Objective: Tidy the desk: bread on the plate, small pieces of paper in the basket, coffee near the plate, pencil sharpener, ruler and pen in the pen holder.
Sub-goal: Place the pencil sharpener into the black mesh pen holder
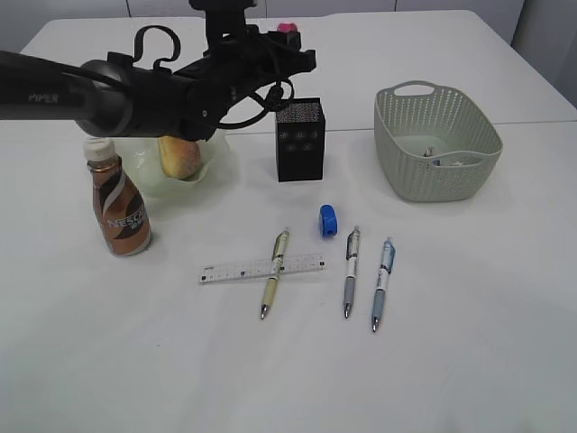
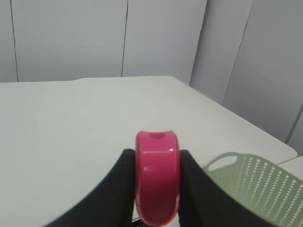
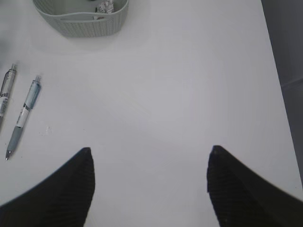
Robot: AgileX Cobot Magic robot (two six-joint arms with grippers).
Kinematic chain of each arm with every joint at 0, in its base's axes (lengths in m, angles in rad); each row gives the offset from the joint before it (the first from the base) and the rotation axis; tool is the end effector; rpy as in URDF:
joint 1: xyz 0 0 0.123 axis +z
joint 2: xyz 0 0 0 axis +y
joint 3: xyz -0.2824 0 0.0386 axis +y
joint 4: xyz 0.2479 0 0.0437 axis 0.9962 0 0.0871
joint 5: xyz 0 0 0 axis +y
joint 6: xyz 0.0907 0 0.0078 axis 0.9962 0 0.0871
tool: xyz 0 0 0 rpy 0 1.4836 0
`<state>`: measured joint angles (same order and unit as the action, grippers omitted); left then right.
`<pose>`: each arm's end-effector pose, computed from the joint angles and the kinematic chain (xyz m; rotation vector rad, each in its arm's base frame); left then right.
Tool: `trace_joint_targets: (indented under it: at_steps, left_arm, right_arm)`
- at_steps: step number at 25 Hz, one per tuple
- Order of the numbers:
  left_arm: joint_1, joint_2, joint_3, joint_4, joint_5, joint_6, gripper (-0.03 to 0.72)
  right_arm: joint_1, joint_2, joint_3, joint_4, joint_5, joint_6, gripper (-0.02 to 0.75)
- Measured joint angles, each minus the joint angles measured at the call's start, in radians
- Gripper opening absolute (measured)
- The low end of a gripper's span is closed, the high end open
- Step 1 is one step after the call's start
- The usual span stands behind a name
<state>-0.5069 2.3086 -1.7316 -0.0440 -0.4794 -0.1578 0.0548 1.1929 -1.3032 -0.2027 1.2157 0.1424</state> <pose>0.4740 -0.2611 0.2063 0.2322 1.5901 -0.5326 0.2212 -0.0051 0.3946 0.0910 2.5648 -0.1975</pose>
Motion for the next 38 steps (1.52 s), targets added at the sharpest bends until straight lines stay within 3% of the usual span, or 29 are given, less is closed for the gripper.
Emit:
trace_joint_targets:
  at_steps: [24,31,38]
  left_arm:
    - [0.006,0.056,0.0,0.019,0.077,-0.039,0.176]
    - [0.002,0.115,-0.114,0.038,0.192,-0.04,0.177]
    - [-0.004,0.12,-0.127,0.044,0.228,-0.04,0.178]
  right_arm:
    - [0.0,0.0,0.0,0.0,-0.015,0.0,0.573]
    - [0.0,0.0,0.0,0.0,-0.017,0.0,0.574]
    - [0.0,0.0,0.0,0.0,-0.017,0.0,0.574]
